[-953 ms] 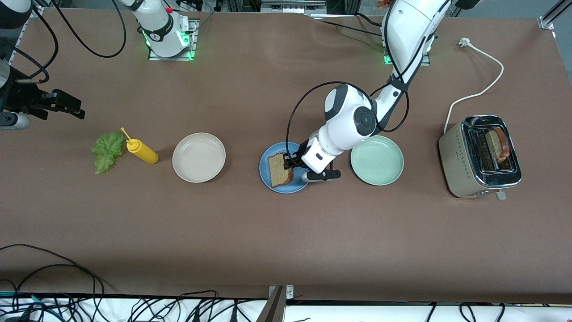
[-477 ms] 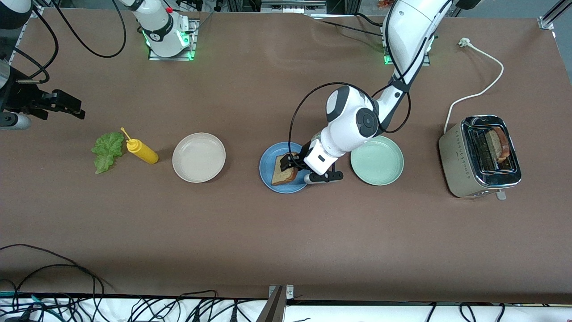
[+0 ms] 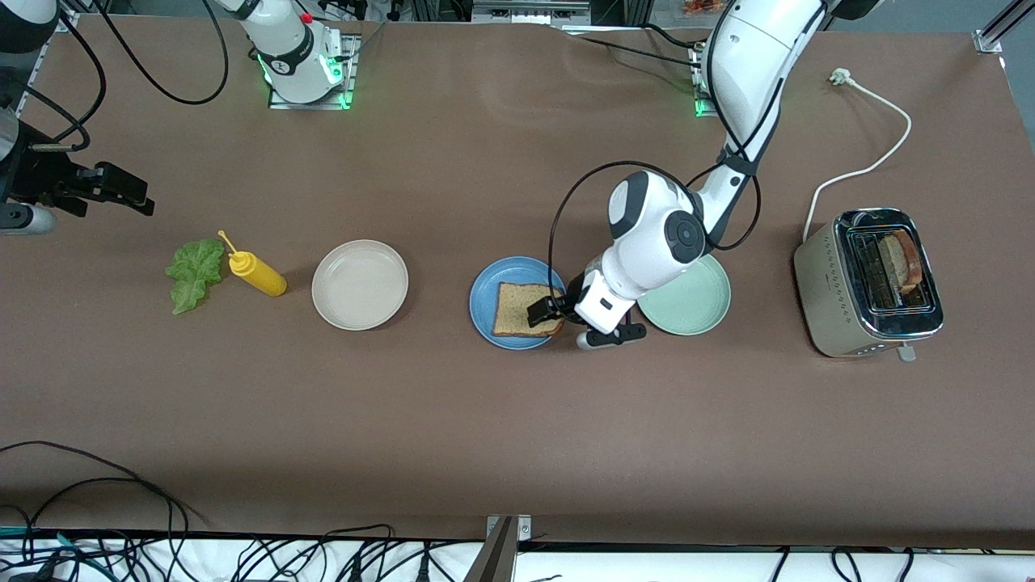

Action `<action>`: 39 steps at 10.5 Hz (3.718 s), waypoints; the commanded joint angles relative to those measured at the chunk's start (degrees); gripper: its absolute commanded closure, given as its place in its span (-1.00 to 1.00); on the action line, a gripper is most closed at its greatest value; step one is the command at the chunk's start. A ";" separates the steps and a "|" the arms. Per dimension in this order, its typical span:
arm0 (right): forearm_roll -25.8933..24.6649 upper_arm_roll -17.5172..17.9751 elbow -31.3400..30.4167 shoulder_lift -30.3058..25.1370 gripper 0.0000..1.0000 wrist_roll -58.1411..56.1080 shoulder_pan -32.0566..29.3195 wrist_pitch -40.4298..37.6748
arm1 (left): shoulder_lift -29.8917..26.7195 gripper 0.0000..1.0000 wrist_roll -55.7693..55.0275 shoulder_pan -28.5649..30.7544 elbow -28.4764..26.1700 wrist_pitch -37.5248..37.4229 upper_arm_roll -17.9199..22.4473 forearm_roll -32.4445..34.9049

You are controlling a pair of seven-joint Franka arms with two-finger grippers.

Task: Make sandwich in blue plate with both arms
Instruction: 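Lower the bread onto the blue plate and open the left gripper, then return the left gripper to the toaster while the right gripper reaches the lettuce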

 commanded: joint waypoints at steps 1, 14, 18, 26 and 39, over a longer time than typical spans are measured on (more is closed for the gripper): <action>0.72 -0.01 1.11 0.26 -1.00 -0.55 -0.03 -0.93 | -0.37 -1.00 0.36 0.54 -0.72 -0.05 0.45 0.30; 0.46 -0.10 1.02 2.28 -1.00 -1.08 1.64 -0.49 | -23.30 -1.00 13.95 18.98 -2.92 -35.71 10.12 22.43; -0.14 -0.45 1.28 4.48 -1.00 -13.29 1.47 -0.67 | -26.38 -1.00 18.64 22.34 -2.56 -40.56 10.03 31.03; -2.09 -1.07 1.28 23.87 -1.00 -23.82 -13.10 7.92 | -28.76 -1.00 18.12 21.55 -1.86 -44.43 8.89 36.86; 2.83 -0.98 1.54 40.07 1.00 -31.49 -18.75 11.74 | -29.12 -1.00 18.38 22.43 5.87 -47.16 9.50 36.77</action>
